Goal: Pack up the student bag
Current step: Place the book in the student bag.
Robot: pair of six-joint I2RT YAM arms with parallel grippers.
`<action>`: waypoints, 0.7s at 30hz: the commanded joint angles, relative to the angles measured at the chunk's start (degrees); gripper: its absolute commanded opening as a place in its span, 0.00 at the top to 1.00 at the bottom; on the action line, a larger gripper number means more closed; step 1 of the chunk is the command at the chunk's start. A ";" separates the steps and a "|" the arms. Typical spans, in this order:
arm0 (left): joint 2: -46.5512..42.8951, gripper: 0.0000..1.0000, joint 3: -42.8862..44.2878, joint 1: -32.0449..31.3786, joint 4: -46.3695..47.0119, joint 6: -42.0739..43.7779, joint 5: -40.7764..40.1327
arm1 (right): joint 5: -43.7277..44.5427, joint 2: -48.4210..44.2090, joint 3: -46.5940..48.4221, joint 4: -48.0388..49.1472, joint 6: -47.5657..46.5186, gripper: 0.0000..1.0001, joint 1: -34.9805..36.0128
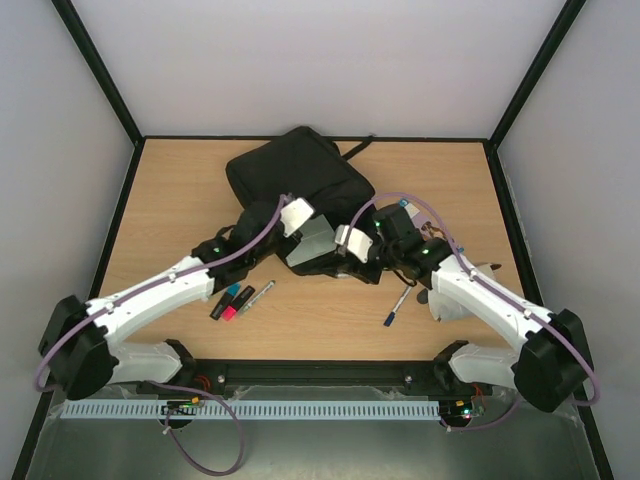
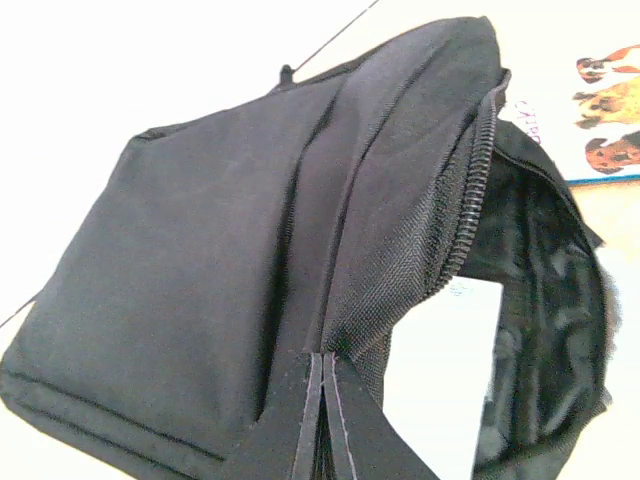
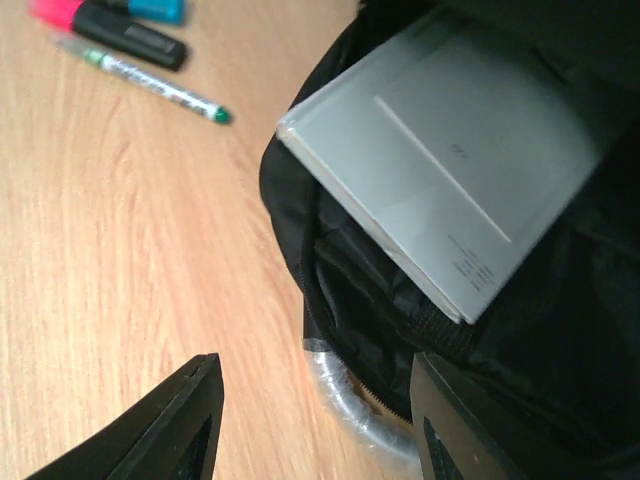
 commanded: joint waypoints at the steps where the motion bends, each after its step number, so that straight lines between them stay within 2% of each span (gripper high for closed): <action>1: -7.59 0.98 -2.81 1.39 3.50 3.08 -0.66 | 4.87 2.47 0.67 -4.31 -6.88 0.48 5.40; 7: -12.34 0.98 -5.64 4.86 6.33 2.86 -0.25 | 10.05 10.59 6.64 -0.51 -9.46 0.48 11.91; 12: -13.94 0.98 -6.44 7.45 8.16 2.12 2.68 | 16.10 17.22 8.03 4.54 -14.15 0.48 16.74; 21: -10.90 0.97 -3.40 11.08 5.50 -2.74 10.50 | 18.99 23.89 7.49 12.53 -18.61 0.52 17.89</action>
